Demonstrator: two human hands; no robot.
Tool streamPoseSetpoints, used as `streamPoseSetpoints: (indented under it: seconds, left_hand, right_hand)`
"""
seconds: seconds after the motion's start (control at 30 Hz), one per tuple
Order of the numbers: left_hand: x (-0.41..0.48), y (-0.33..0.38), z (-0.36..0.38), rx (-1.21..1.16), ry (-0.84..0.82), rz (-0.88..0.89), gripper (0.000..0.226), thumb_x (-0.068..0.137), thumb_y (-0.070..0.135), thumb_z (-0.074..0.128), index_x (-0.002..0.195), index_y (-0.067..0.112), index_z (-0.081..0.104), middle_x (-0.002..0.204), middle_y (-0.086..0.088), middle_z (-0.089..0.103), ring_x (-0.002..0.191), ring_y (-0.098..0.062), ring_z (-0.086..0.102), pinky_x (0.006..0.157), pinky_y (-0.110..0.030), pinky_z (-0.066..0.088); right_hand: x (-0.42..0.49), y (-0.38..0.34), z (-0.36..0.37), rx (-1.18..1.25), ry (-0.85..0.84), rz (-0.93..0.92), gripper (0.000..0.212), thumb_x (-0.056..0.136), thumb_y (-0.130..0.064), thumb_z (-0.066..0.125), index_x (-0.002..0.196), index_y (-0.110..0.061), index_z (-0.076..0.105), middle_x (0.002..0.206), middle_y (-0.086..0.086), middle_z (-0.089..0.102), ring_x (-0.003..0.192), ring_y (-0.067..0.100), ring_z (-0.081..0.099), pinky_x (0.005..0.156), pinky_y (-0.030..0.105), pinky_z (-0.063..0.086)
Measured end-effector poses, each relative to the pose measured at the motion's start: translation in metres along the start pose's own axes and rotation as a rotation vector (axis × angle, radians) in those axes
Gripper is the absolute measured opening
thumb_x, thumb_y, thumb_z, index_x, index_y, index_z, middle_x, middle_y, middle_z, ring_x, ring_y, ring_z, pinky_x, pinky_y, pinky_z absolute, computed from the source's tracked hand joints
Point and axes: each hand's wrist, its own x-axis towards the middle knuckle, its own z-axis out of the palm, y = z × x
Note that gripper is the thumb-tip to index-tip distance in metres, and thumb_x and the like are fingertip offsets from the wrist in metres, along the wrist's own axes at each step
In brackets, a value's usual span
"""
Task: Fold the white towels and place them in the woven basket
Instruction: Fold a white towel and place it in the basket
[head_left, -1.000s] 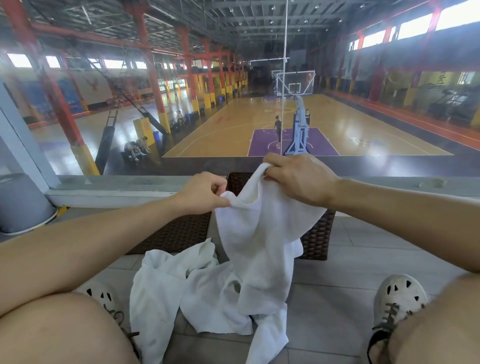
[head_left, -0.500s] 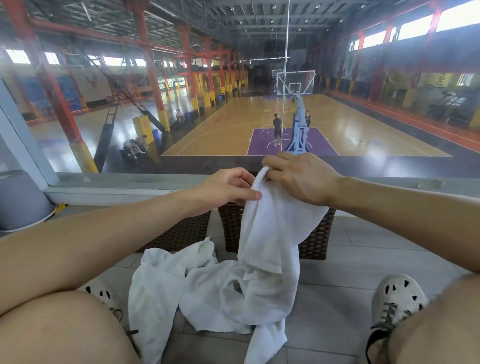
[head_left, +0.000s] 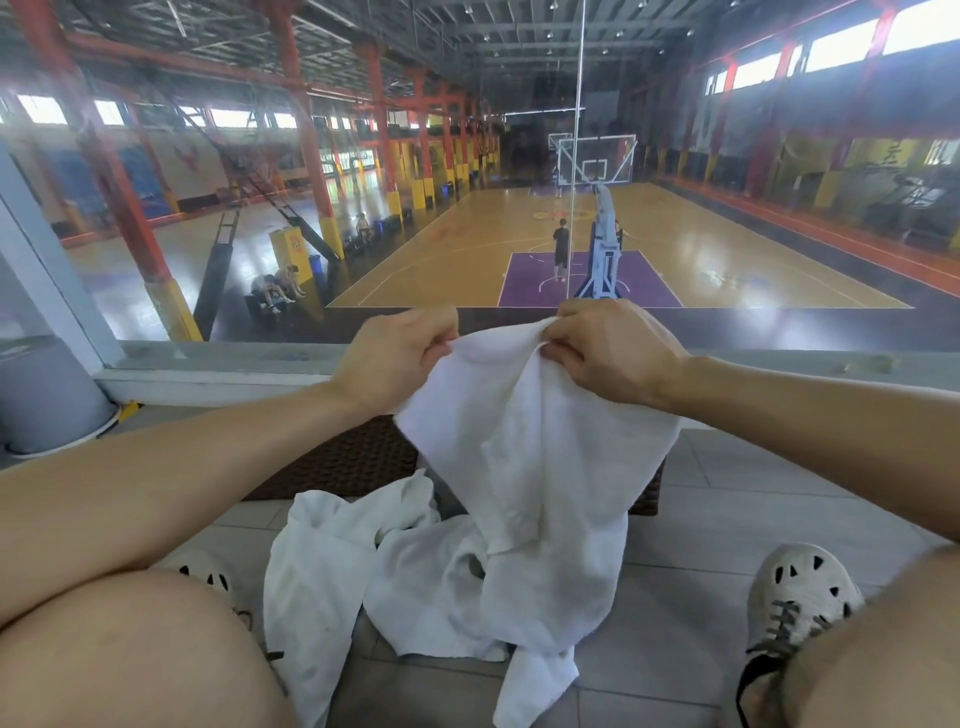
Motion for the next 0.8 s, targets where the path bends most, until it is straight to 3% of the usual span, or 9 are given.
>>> streamPoseSetpoints:
  seconds: [0.1,0.23,0.37,0.47,0.53,0.6,0.67,0.73,0.8]
  left_hand:
    - [-0.004,0.002,0.009,-0.098,-0.097,0.107,0.029,0.091,0.002,0.058,0.093,0.023,0.078,0.100,0.010,0.072,0.091,-0.014,0.070,0.079,-0.042,0.059]
    - [-0.009,0.029,0.029,-0.398,-0.323,-0.073,0.024,0.092,0.025,0.080,0.114,0.034,0.074,0.123,0.009,0.061,0.120,-0.005,0.058,0.103,-0.027,0.049]
    - [0.002,0.035,0.031,-0.553,-0.213,-0.136,0.028,0.083,0.029,0.093,0.101,0.032,0.073,0.138,0.009,0.060,0.113,-0.009,0.066,0.093,-0.035,0.059]
    - [0.005,0.040,0.038,-0.532,-0.314,-0.121,0.038,0.078,0.043,0.094,0.112,0.038,0.077,0.145,0.012,0.056,0.112,-0.009,0.062,0.091,-0.028,0.053]
    - [0.006,0.041,0.044,-0.458,-0.403,-0.082,0.044,0.072,0.060,0.090,0.110,0.042,0.078,0.132,0.013,0.060,0.115,-0.008,0.058,0.091,-0.027,0.050]
    - [0.006,0.042,0.045,-0.325,-0.464,-0.089,0.029,0.072,0.067,0.089,0.084,0.045,0.075,0.102,0.014,0.061,0.098,-0.004,0.058,0.083,-0.029,0.048]
    - [0.004,0.043,0.048,-0.218,-0.489,-0.062,0.045,0.078,0.061,0.088,0.058,0.032,0.060,0.070,0.013,0.048,0.073,-0.005,0.051,0.065,-0.025,0.036]
    - [0.000,0.040,0.049,-0.188,-0.487,-0.052,0.058,0.087,0.053,0.085,0.053,0.024,0.048,0.056,0.008,0.038,0.061,-0.010,0.043,0.057,-0.024,0.027]
    - [0.000,0.029,0.046,-0.164,-0.432,-0.085,0.051,0.091,0.048,0.083,0.057,0.027,0.051,0.054,0.011,0.042,0.059,-0.009,0.046,0.060,-0.023,0.029]
  right_hand:
    - [0.002,0.004,0.004,0.067,0.021,0.131,0.031,0.103,-0.038,0.056,0.095,-0.022,0.081,0.090,-0.002,0.069,0.084,0.024,0.065,0.081,0.047,0.056]
    - [-0.001,-0.003,0.000,0.070,0.006,0.082,0.030,0.105,-0.037,0.056,0.093,-0.021,0.079,0.087,-0.007,0.062,0.080,0.020,0.061,0.075,0.042,0.053]
    - [-0.001,-0.004,-0.005,0.051,0.035,0.038,0.026,0.106,-0.031,0.057,0.098,-0.020,0.080,0.090,-0.005,0.062,0.079,0.023,0.062,0.070,0.040,0.051]
    - [-0.002,-0.002,-0.005,0.024,0.055,0.002,0.025,0.106,-0.026,0.058,0.105,-0.017,0.081,0.095,-0.001,0.065,0.080,0.026,0.064,0.068,0.040,0.051]
    - [-0.002,-0.001,-0.003,0.006,0.051,-0.007,0.024,0.106,-0.026,0.059,0.105,-0.017,0.081,0.096,0.000,0.066,0.080,0.028,0.065,0.068,0.042,0.052]
    - [-0.002,-0.001,-0.003,0.002,0.047,0.006,0.025,0.106,-0.027,0.059,0.104,-0.017,0.081,0.095,0.000,0.065,0.079,0.029,0.064,0.068,0.043,0.052]
    - [0.000,-0.004,-0.002,0.006,0.051,0.025,0.025,0.106,-0.028,0.059,0.103,-0.017,0.081,0.093,0.000,0.065,0.080,0.029,0.064,0.070,0.044,0.053]
    - [0.002,-0.005,-0.002,0.021,0.047,0.068,0.025,0.105,-0.029,0.060,0.101,-0.018,0.082,0.092,-0.002,0.065,0.082,0.028,0.065,0.074,0.043,0.054]
    - [0.003,0.000,0.001,0.027,0.025,0.119,0.025,0.105,-0.031,0.060,0.100,-0.020,0.081,0.092,-0.002,0.067,0.085,0.028,0.065,0.077,0.044,0.055]
